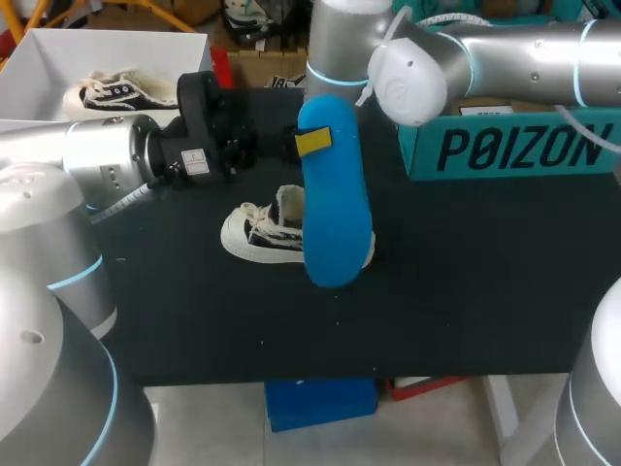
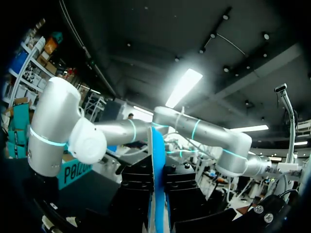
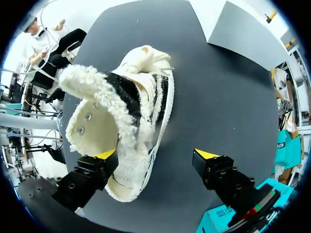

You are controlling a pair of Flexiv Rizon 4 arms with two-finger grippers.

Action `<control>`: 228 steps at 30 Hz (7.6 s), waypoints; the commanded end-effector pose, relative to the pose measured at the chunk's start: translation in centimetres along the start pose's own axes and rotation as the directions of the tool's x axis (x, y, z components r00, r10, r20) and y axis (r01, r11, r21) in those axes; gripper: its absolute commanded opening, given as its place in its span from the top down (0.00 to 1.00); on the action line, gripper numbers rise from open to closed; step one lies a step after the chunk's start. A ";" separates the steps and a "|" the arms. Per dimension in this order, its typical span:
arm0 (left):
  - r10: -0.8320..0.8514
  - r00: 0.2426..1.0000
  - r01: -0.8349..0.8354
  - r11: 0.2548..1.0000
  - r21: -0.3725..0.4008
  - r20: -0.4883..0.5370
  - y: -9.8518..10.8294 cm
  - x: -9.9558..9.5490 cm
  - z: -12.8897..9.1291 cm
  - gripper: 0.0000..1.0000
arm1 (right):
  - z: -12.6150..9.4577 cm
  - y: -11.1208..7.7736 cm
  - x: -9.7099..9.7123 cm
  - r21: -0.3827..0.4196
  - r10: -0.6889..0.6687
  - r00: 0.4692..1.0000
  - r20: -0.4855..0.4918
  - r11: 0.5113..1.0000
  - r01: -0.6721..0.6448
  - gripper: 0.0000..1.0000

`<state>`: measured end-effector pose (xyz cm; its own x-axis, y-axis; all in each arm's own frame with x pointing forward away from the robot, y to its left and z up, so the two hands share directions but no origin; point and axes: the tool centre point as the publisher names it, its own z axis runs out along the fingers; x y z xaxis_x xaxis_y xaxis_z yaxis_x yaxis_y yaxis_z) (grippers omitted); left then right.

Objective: Take the shoe out of the shoebox, open the shoe tongue, remove and reinsert the insole, then place the shoe into the shoebox

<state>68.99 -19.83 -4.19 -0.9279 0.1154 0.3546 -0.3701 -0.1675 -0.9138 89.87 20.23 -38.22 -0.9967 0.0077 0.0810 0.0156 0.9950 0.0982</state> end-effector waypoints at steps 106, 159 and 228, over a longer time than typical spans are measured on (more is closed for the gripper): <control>0.002 1.000 -0.002 1.000 0.003 0.005 0.2 0.0 0.2 1.00 | -5.1 -1.6 -1.1 -0.111 0.979 -0.027 0.203 -0.005 -0.994 1.00; 0.002 1.000 -0.002 1.000 0.003 0.005 0.2 0.0 0.2 1.00 | 2.1 -4.4 2.0 -0.182 0.964 -0.076 0.255 -0.029 -0.983 0.00; 0.002 1.000 -0.002 1.000 0.003 0.005 0.2 0.0 0.2 1.00 | -10.5 -6.9 3.4 -0.078 0.836 -0.030 -0.548 -0.087 -0.993 0.00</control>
<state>68.99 -19.83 -4.19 -0.9279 0.1155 0.3545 -0.3700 -0.1679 -0.9137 87.10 13.35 -27.74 0.0697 0.8577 0.5093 0.9961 -0.0872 0.0105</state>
